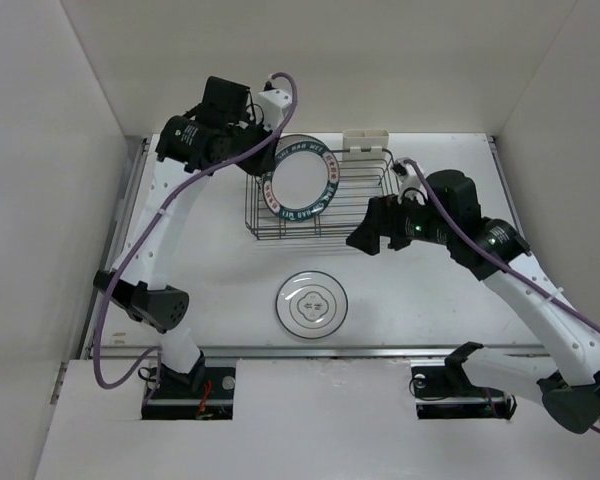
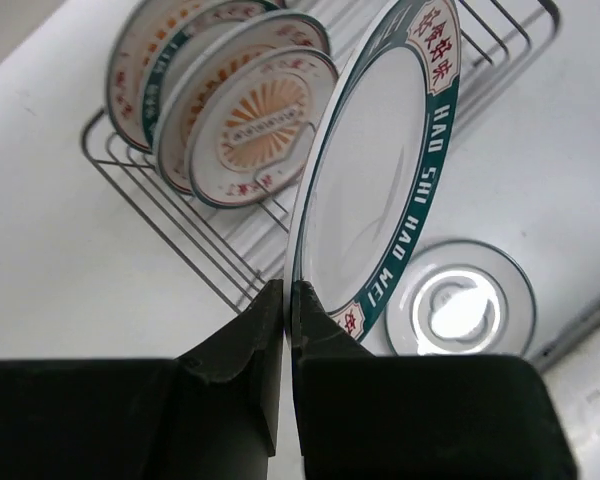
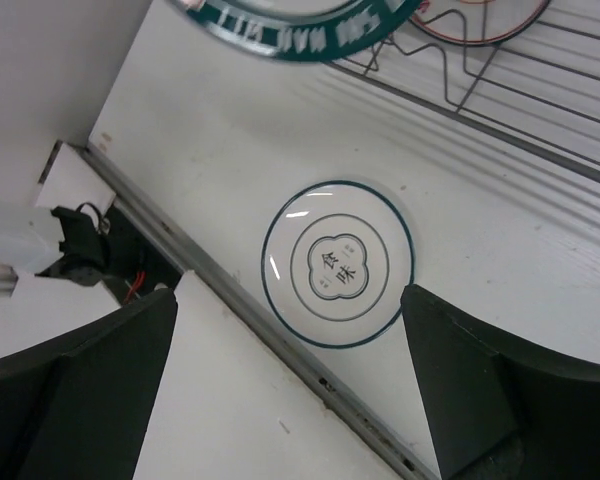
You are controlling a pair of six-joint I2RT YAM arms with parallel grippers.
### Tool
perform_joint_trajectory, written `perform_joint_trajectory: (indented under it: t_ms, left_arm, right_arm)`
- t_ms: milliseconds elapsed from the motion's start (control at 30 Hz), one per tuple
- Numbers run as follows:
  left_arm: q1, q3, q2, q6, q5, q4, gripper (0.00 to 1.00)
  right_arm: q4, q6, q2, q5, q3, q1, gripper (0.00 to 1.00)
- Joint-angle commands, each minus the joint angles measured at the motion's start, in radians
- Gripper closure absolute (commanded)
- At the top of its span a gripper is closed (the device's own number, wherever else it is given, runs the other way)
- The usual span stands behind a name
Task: Unload the plates from the dish rack
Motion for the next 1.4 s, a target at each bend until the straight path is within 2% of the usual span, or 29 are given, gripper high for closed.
perform_joint_trajectory:
  t_ms: [0, 67, 167, 200, 333, 433, 733, 1167, 1367]
  left_arm:
    - [-0.016, 0.015, -0.021, 0.005, 0.127, -0.161, 1.00]
    - [-0.059, -0.043, -0.021, 0.067, 0.160, -0.271, 1.00]
    - [-0.126, -0.158, -0.040, 0.121, 0.183, -0.331, 1.00]
    - [-0.145, -0.239, -0.041, 0.146, 0.183, -0.343, 1.00]
    - [-0.223, -0.392, -0.041, 0.144, 0.195, -0.299, 1.00]
    - [-0.267, -0.468, -0.028, 0.114, 0.155, -0.198, 1.00]
    - [-0.298, -0.501, 0.122, 0.066, 0.083, -0.046, 1.00]
    - [-0.298, -0.529, 0.211, 0.075, -0.040, -0.026, 1.00]
    - [-0.298, -0.519, 0.220, 0.064, -0.040, -0.035, 0.89]
  right_arm:
    - [-0.048, 0.030, 0.001, 0.127, 0.021, 0.007, 0.00]
    - [-0.057, 0.052, -0.009, 0.153, 0.021, 0.007, 0.00]
    - [-0.057, 0.091, -0.053, 0.243, 0.031, 0.007, 0.00]
    - [-0.057, 0.121, -0.064, 0.270, 0.031, 0.007, 0.00]
    - [-0.068, 0.172, -0.101, 0.359, 0.031, 0.007, 0.00]
    - [-0.089, 0.195, -0.130, 0.406, 0.031, 0.007, 0.00]
    - [-0.077, 0.244, -0.231, 0.406, -0.054, 0.007, 0.00]
    - [-0.079, 0.264, -0.303, 0.416, -0.104, 0.007, 0.00]
    - [-0.069, 0.264, -0.303, 0.406, -0.104, 0.007, 0.00]
